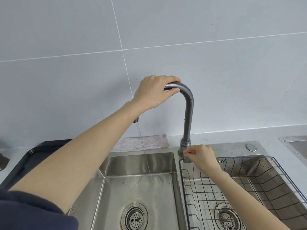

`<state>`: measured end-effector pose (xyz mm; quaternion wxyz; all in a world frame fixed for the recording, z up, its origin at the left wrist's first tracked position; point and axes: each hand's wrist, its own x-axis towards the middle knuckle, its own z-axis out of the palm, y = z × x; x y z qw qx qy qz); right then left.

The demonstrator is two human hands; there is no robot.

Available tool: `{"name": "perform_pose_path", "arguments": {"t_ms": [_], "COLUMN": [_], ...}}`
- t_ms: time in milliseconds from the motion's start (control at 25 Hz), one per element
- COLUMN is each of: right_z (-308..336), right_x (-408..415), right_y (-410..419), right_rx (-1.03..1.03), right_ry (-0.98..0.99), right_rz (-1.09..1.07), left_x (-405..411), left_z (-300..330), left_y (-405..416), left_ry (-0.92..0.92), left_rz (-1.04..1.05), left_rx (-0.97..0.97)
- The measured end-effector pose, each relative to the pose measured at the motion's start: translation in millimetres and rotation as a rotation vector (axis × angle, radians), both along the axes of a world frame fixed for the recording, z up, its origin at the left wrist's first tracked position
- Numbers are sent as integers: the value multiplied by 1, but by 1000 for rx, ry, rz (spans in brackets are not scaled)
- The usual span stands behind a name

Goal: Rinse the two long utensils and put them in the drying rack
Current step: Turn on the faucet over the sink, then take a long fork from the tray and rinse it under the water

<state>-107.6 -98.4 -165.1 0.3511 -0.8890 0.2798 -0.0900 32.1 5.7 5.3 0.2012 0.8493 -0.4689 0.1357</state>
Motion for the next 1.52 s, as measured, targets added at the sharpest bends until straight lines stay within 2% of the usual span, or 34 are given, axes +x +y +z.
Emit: {"name": "perform_pose_path", "arguments": {"t_ms": [320,520,640,880,1160,1520], "right_z": [-1,4,12,21,32,28], "right_x": [-1,-4,-6,-14,-22,-19], "right_y": [1,8,14,32,75,148], "right_rx": [-10,-12,-73,-268,-376,-375], "right_ry": [15,66,102,176,300,374], "right_rz": [10,25,83,188,273,350], "left_x": [-2,-5,-11,-27,-41,-39], "left_z": [0,0,1,-6,-27,-72], "left_y": [0,3,9,48,120,211], "left_ry": [-10,-74,-94,-122,46,214], "left_rz": [5,3,0,12,182,283], "left_rx": [-9,93,161,162,276,391]}}
